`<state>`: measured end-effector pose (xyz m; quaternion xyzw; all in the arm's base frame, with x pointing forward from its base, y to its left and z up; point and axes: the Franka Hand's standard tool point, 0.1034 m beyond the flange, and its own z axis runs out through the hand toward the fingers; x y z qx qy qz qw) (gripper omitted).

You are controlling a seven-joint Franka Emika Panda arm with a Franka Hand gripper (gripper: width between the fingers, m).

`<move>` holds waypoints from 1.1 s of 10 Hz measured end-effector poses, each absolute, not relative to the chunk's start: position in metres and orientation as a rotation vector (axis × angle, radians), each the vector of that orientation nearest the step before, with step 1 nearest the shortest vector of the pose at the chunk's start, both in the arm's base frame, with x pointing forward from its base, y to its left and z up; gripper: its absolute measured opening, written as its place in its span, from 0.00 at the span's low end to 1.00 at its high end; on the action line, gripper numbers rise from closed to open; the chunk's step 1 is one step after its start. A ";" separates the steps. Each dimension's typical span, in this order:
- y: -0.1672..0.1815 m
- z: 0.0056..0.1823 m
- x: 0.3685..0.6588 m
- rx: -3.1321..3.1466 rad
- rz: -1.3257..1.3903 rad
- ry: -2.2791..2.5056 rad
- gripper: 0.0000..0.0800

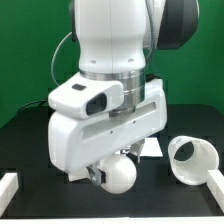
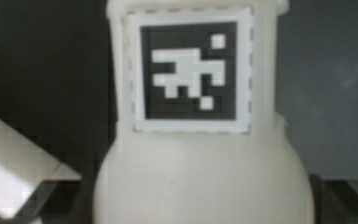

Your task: Assemble lamp

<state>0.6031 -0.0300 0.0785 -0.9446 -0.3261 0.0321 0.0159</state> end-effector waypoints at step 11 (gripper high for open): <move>-0.107 0.127 0.571 -3.022 0.195 -0.678 0.71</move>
Offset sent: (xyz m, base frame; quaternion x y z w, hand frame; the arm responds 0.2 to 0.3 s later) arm -0.0275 -0.0581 0.0517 -0.0434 -0.0264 0.1204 0.9914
